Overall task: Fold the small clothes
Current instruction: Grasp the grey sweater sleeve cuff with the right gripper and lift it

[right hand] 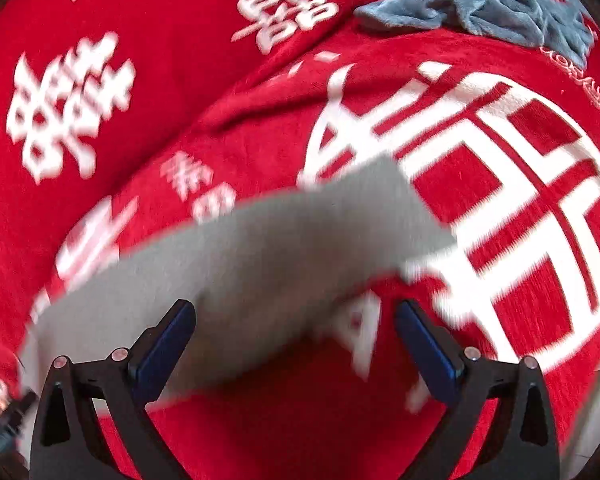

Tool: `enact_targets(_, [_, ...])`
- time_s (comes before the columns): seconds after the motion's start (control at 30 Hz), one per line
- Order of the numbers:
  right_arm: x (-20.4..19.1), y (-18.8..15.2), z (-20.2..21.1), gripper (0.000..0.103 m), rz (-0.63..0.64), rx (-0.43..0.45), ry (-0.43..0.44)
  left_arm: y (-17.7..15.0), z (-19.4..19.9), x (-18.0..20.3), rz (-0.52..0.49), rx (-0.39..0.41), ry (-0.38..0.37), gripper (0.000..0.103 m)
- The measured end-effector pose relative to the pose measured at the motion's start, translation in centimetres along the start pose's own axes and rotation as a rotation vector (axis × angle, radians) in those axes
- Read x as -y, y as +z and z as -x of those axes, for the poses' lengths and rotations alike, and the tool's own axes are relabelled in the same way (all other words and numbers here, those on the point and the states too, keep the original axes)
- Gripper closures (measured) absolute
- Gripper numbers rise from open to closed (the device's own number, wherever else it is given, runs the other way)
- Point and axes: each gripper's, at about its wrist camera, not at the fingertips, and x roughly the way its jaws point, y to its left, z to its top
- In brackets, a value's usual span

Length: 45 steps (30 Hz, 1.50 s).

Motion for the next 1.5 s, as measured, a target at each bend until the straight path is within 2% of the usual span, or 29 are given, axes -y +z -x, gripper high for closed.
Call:
enact_targets(0.03, [-0.5, 0.5, -0.5, 0.017, 0.001, -0.010, 0.051, 0.2, -0.6, -0.2, 0.011, -0.013, 0.004, 0.000])
enact_targets(0.07, [-1.1, 0.8, -0.6, 0.040, 0.015, -0.010, 0.073, 0.4, -1.3, -0.6, 0.027, -0.031, 0.011, 0.000])
enact_targets(0.1, [-1.7, 1.0, -0.7, 0.078, 0.033, -0.005, 0.089, 0.6, -1.8, -0.8, 0.038, -0.039, 0.015, 0.000])
enact_targets(0.13, [-2.2, 1.3, -0.9, 0.090, 0.047, -0.015, 0.105, 0.9, -2.2, -1.2, 0.052, -0.045, 0.024, 0.000])
enact_targets(0.17, [-2.7, 1.5, -1.0, 0.093, 0.043, -0.014, 0.108, 1.3, -2.5, -1.7, 0.073, -0.043, 0.041, 0.000])
enact_targets(0.27, [-3.3, 1.6, -0.3, 0.093, 0.044, 0.040, 0.116, 3.3, -3.3, -3.6, 0.141, -0.034, 0.085, 0.000])
enact_targets(0.33, [-4.0, 1.5, -0.7, 0.093, 0.051, 0.035, 0.101, 4.9, -4.4, -4.6, 0.185, -0.054, 0.098, 0.000])
enact_targets(0.4, [-4.8, 1.3, -1.2, 0.090, 0.048, 0.009, 0.102, 6.5, -6.2, -5.4, 0.221, -0.104, 0.089, 0.000])
enact_targets(0.47, [-5.0, 1.6, -1.1, 0.088, 0.034, -0.003, 0.115, 7.5, -7.9, -5.7, 0.238, -0.157, 0.114, 0.001])
enact_targets(0.53, [-5.6, 1.8, -1.1, 0.079, 0.024, -0.017, 0.133, 7.3, -9.2, -6.0, 0.256, -0.203, 0.138, 0.000])
enact_targets(0.6, [-6.2, 2.2, -1.0, 0.060, 0.024, -0.023, 0.161, 5.8, -8.7, -6.5, 0.308, -0.177, 0.101, 0.000])
enact_targets(0.67, [-7.6, 2.7, -0.8, 0.048, 0.047, -0.021, 0.189, 4.1, -7.8, -6.5, 0.325, -0.161, 0.074, 0.000])
enact_targets(0.7, [-7.9, 3.2, -0.8, 0.048, 0.057, -0.019, 0.181, 3.0, -7.0, -6.2, 0.316, -0.143, 0.073, 0.000])
enact_targets(0.73, [-9.1, 3.4, -0.7, 0.048, 0.084, -0.014, 0.150, 1.9, -6.3, -5.7, 0.309, -0.130, 0.071, 0.000])
enact_targets(0.77, [-10.0, 3.7, -1.0, 0.058, 0.113, -0.026, 0.129, 1.0, -5.7, -5.3, 0.299, -0.118, 0.071, 0.000])
enact_targets(0.8, [-10.2, 3.6, -0.9, 0.084, 0.134, -0.024, 0.118, 0.0, -4.9, -4.9, 0.284, -0.102, 0.071, 0.000])
enact_targets(0.87, [-10.2, 3.4, -0.4, 0.093, 0.158, -0.017, 0.104, -1.8, -3.6, -4.3, 0.266, -0.071, 0.063, 0.000])
enact_targets(0.9, [-9.0, 3.4, 0.0, 0.095, 0.162, -0.008, 0.099, -2.3, -3.4, -4.1, 0.254, -0.081, 0.051, 0.000])
enact_targets(0.97, [-5.9, 3.6, 1.5, 0.096, 0.169, 0.028, 0.097, -3.0, -2.7, -4.0, 0.235, -0.075, 0.027, 0.000])
enact_targets(1.03, [-8.5, 3.3, 4.5, 0.096, 0.189, 0.085, 0.095, -2.9, -2.7, -4.5, 0.222, -0.094, -0.006, 0.000])
enact_targets(1.1, [-11.3, 1.7, 7.7, 0.096, 0.237, 0.130, 0.088, -2.8, -2.5, -5.6, 0.243, -0.125, -0.038, 0.001])
enact_targets(1.17, [-13.3, -0.1, 10.5, 0.096, 0.285, 0.163, 0.085, -3.1, -1.4, -7.4, 0.280, -0.115, -0.050, 0.001])
enact_targets(1.3, [-16.4, -5.4, 16.0, 0.096, 0.365, 0.205, 0.096, -5.2, 0.4, -11.6, 0.328, -0.081, -0.051, 0.001])
enact_targets(1.33, [-19.0, -7.2, 17.7, 0.097, 0.390, 0.218, 0.103, -5.9, 0.8, -12.8, 0.344, -0.076, -0.048, 0.001])
enact_targets(1.4, [-23.6, -10.5, 19.8, 0.098, 0.435, 0.238, 0.121, -7.2, 1.5, -15.8, 0.391, -0.068, -0.046, 0.001])
enact_targets(1.43, [-24.1, -10.6, 19.4, 0.098, 0.449, 0.243, 0.125, -7.9, 1.8, -17.5, 0.420, -0.065, -0.046, 0.001])
enact_targets(1.5, [-27.2, -12.9, 19.6, 0.098, 0.502, 0.264, 0.142, -8.7, 2.1, -20.5, 0.467, -0.062, -0.035, 0.001])
